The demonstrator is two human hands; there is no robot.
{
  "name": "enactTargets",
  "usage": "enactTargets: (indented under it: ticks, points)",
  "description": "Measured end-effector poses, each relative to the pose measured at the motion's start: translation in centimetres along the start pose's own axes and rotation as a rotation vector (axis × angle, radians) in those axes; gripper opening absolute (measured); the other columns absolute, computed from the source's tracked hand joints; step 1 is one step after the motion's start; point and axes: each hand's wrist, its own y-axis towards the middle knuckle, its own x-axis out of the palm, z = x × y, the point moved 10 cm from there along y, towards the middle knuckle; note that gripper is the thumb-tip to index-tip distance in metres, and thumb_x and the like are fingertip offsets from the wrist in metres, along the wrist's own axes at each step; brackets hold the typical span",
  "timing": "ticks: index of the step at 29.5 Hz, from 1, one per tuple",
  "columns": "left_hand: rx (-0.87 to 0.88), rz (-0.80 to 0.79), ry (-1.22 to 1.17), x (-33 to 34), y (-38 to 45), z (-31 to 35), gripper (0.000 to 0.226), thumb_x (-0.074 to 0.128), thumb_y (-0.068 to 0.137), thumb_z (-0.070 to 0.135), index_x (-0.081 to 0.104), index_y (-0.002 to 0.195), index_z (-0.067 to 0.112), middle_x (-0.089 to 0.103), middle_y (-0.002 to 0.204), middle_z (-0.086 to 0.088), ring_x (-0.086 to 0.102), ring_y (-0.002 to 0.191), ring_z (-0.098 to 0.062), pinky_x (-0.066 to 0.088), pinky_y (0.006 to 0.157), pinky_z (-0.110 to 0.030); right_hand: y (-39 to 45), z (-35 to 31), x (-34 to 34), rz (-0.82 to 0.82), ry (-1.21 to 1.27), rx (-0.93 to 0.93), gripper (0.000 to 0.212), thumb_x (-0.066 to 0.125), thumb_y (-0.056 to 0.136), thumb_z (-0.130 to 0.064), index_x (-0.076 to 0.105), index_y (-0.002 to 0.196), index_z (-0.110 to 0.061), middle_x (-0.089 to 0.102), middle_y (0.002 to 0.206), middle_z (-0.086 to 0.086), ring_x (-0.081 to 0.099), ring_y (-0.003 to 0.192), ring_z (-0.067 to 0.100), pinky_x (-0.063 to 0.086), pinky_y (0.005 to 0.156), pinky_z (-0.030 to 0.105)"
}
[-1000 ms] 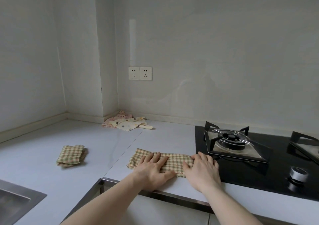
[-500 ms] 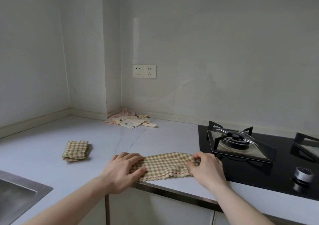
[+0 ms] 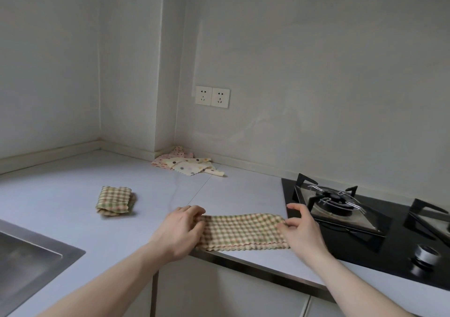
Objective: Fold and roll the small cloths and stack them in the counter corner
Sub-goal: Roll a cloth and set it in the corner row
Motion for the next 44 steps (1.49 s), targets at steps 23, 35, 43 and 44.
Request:
enactTargets:
  ticks: [23, 35, 43, 44]
  points:
    - [-0.207, 0.004, -0.482, -1.3, 0.8, -2.8, 0.036, 0.052, 0.098, 0.017, 0.067, 0.13, 0.022, 0.066, 0.132, 0.007, 0.057, 0.119, -0.007, 0.039, 0.096, -0.019, -5.3, -14.1, 12.4, -0.318, -0.023, -0.253, 0.075, 0.066, 0.086, -0.027, 0.025, 0.147, -0.04, 0.072, 0.102, -0.016, 0.069, 0.096, 0.016, 0.057, 0.094, 0.038]
    - [-0.158, 0.064, -0.364, -1.0, 0.5, -2.0, 0.055, 0.063, 0.094, 0.051, 0.049, 0.143, 0.031, 0.052, 0.139, 0.01, 0.055, 0.124, -0.013, 0.046, 0.106, -0.033, -2.7, -12.0, 7.4, -0.071, 0.095, -0.244, 0.033, 0.064, 0.093, -0.021, 0.055, 0.121, -0.036, 0.072, 0.102, -0.014, 0.066, 0.078, 0.002, 0.053, 0.07, 0.023]
    - [-0.156, -0.019, -0.104, -0.2, 0.8, -1.4, 0.063, 0.064, 0.089, 0.05, 0.042, 0.147, 0.038, 0.06, 0.139, 0.013, 0.048, 0.134, -0.017, 0.033, 0.116, -0.038, -1.8, -6.5, 10.3, -0.229, 0.158, 0.055, 0.044, 0.06, 0.099, -0.039, 0.046, 0.139, -0.027, 0.063, 0.114, -0.011, 0.06, 0.089, 0.001, 0.042, 0.06, 0.014]
    - [-0.161, -0.029, -0.118, -0.2, 0.8, -1.5, 0.061, 0.065, 0.088, 0.047, 0.044, 0.146, 0.039, 0.061, 0.136, 0.013, 0.051, 0.132, -0.016, 0.034, 0.116, -0.038, -1.6, -6.5, 10.6, -0.26, 0.172, 0.068, 0.046, 0.064, 0.097, -0.037, 0.048, 0.138, -0.026, 0.063, 0.112, -0.012, 0.061, 0.087, 0.0, 0.045, 0.06, 0.015]
